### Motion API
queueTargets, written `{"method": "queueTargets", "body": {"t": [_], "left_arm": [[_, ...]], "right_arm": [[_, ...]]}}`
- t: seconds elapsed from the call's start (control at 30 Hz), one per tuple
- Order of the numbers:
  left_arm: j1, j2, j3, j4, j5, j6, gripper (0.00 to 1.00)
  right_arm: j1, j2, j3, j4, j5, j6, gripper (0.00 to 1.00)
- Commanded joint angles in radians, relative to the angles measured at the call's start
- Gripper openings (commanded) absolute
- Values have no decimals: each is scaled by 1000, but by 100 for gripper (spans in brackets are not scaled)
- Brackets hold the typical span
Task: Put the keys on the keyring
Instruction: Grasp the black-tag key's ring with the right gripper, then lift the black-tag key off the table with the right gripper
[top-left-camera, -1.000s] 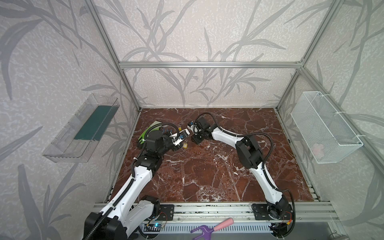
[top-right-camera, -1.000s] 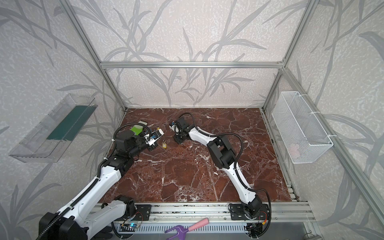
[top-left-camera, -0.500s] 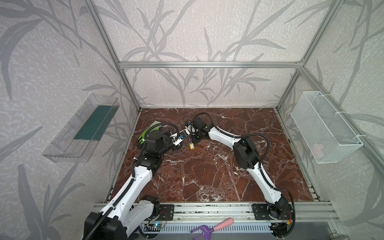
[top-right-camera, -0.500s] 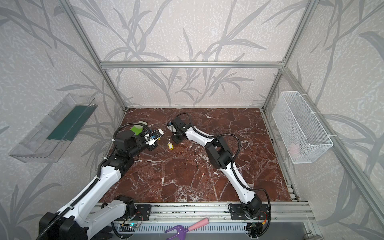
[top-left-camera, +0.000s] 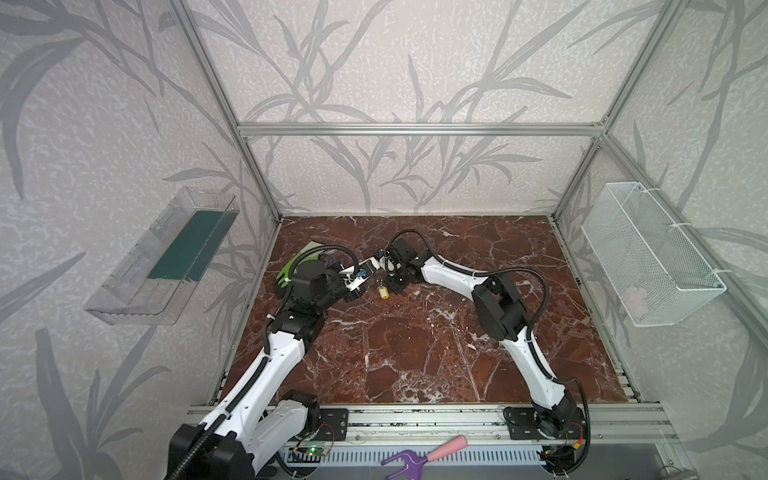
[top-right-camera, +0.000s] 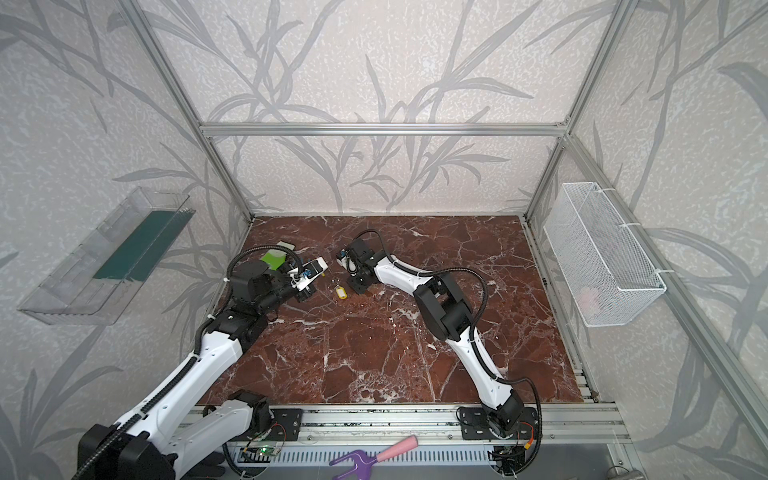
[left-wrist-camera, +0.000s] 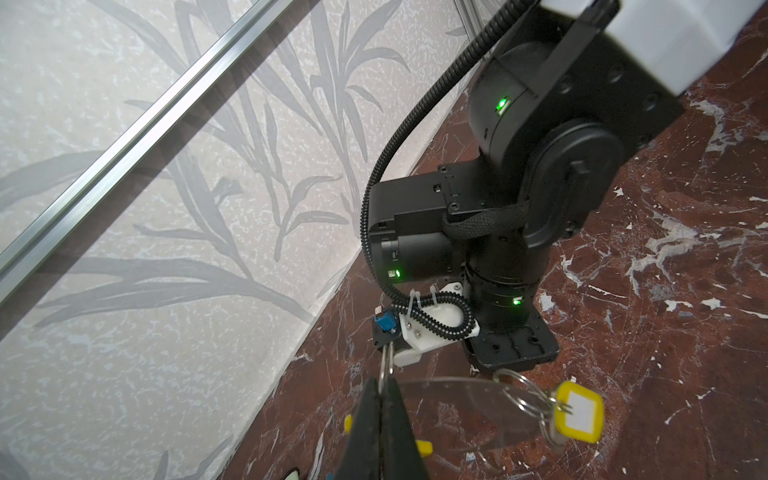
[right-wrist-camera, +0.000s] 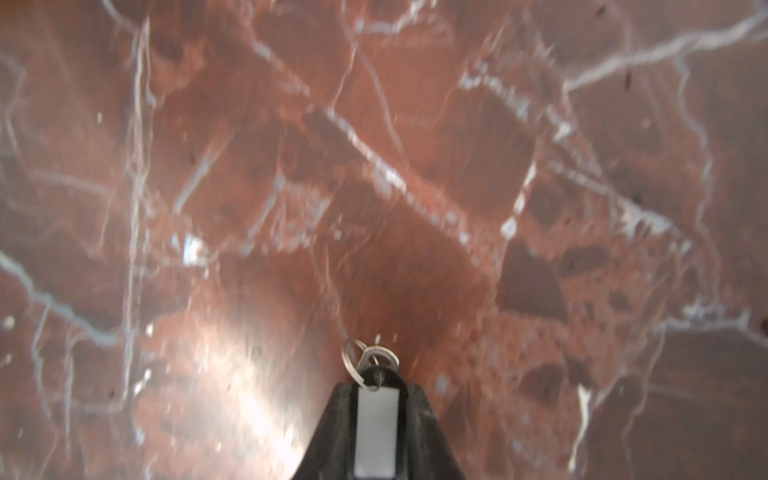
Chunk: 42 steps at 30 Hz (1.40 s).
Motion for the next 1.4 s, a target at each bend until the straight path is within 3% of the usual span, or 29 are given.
{"method": "queueTargets", "body": {"t": [0.0,0.17,0.33,0.47,0.7,0.77,1.0,1.23,1.37], "left_arm": [[4,-13,-8,35,20,1,0],[4,-15,-8,38,21,-1,0],[5,-13,-4,33,25,-3,0],[4,-9,-2,26,40,-9,0],[4,-22,-8,26,39,-8,0],[4,-23,-8,26,36,-5,0],[4,-24,-8,28,32,-1,0],[4,-26,-8,25,30,2,0],[4,-27,-10,26,34,2,0]], "right_arm": [[6,-47,-106,-105,0,-18,16],[6,-179,-316,-65,-14,5,17],[5,-346,-499,147,-76,-25,35],[-4,-419,-519,208,-78,-164,38],[-55,-514,-613,242,-221,-494,37],[-85,-517,-622,235,-285,-572,37],[-113,-461,-600,222,-337,-926,32],[-134,-341,-467,95,-462,-1131,30],[-133,-279,-398,39,-447,-1164,28]]}}
